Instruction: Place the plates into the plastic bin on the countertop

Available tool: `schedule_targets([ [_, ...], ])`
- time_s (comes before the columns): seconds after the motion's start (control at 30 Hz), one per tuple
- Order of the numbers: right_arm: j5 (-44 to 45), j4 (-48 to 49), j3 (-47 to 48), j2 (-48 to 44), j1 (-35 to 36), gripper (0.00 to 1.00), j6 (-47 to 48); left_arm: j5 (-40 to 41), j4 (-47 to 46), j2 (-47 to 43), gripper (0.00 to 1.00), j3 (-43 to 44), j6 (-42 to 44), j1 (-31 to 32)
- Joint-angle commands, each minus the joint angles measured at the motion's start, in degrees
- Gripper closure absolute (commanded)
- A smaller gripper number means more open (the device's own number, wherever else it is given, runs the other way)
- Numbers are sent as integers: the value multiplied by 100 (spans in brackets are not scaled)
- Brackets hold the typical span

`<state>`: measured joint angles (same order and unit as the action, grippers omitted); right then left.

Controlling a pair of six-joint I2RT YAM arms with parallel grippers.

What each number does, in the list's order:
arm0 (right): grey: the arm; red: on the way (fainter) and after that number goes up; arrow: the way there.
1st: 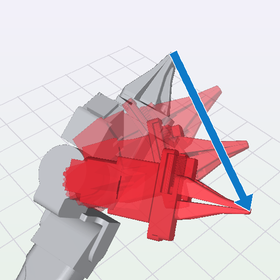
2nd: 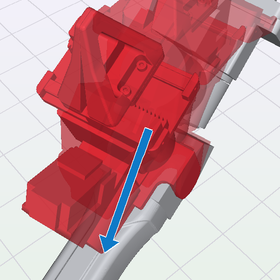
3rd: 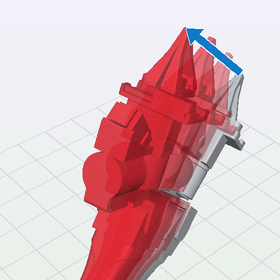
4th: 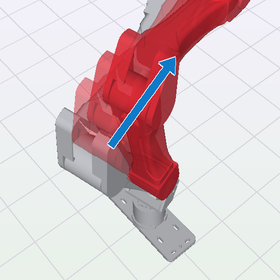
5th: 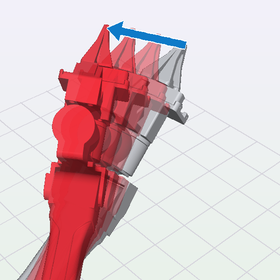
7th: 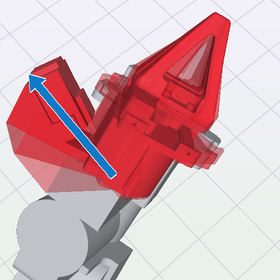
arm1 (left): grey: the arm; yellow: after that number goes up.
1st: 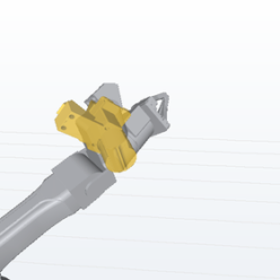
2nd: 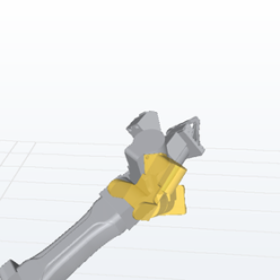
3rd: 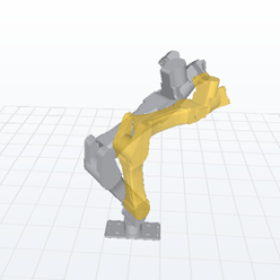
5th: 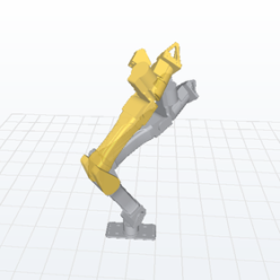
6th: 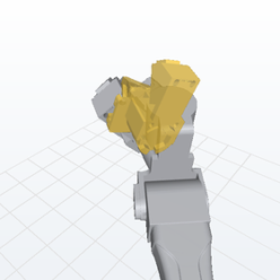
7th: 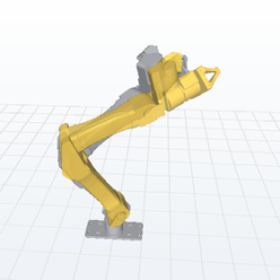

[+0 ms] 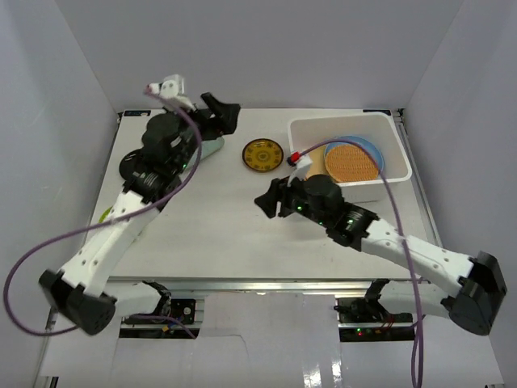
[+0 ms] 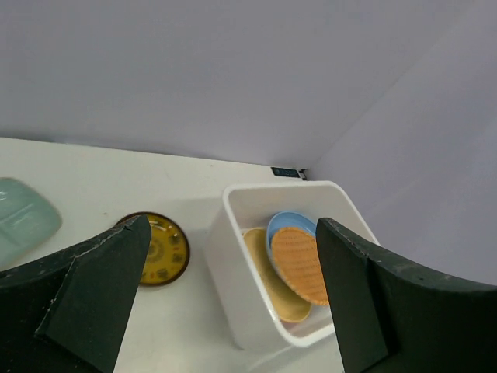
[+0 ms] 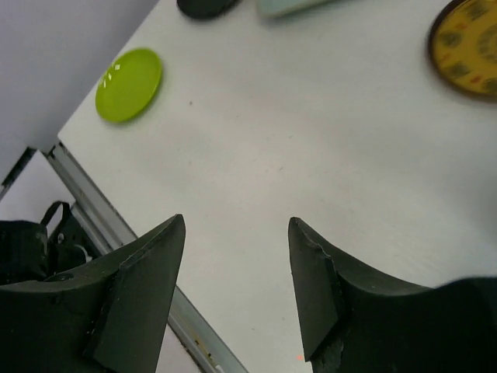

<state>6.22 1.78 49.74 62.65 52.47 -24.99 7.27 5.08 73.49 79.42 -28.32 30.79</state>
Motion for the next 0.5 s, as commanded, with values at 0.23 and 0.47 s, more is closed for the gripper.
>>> schedule_targets([
  [0.23, -338, 1580, 2099, 3619, 1099, 32, -612, 2384, 1723, -3515, 2, -2017, 582, 94],
  [0.47, -1105, 1422, 4507, 6333, 1231, 28, -1323, 2701, 3094, -4650, 2, -2334, 55, 86],
])
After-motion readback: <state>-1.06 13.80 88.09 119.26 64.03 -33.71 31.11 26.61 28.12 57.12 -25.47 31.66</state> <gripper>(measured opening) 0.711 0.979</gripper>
